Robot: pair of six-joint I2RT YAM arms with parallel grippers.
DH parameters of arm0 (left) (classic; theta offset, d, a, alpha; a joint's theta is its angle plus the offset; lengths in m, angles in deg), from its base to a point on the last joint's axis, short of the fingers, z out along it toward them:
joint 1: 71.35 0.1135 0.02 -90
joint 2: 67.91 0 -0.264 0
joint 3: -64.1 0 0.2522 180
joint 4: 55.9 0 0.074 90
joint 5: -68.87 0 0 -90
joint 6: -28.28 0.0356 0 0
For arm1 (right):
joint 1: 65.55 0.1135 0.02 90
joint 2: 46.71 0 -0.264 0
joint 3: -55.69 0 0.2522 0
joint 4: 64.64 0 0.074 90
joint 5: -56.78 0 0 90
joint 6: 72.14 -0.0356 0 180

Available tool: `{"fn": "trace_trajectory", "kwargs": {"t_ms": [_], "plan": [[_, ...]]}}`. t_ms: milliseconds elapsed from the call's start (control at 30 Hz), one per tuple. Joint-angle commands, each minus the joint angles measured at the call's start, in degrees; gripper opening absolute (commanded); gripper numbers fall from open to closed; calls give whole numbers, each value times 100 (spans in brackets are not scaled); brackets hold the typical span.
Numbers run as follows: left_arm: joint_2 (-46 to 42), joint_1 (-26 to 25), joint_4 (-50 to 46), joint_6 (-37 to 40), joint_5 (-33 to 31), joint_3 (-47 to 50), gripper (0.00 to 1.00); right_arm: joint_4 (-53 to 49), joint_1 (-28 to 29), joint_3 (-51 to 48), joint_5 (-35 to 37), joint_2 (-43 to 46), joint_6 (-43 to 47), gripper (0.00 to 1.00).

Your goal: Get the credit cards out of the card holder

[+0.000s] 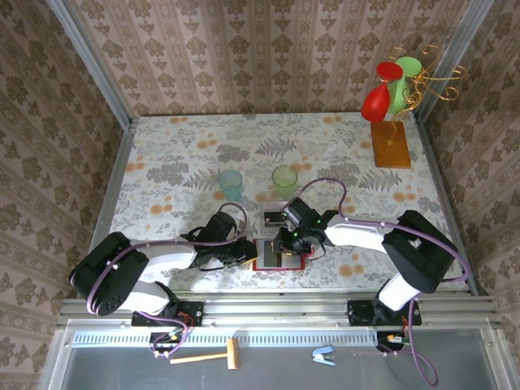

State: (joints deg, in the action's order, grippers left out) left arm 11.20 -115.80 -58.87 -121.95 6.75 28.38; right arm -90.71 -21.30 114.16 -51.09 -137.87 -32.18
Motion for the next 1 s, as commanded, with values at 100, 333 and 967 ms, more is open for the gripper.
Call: {"fn": "trace_trajectory", "kwargs": {"t_ms": [100,333,967], "plan": [[-210,148,-329,77,-13,187,18,-216,-37,156,145,-5,114,25],[-476,232,-513,107,-21,276,18,-16,-35,125,33,173,2,25],[-1018,360,-1171,262,42,-326,20,682,-87,-172,-409,104,-320,24]]}}
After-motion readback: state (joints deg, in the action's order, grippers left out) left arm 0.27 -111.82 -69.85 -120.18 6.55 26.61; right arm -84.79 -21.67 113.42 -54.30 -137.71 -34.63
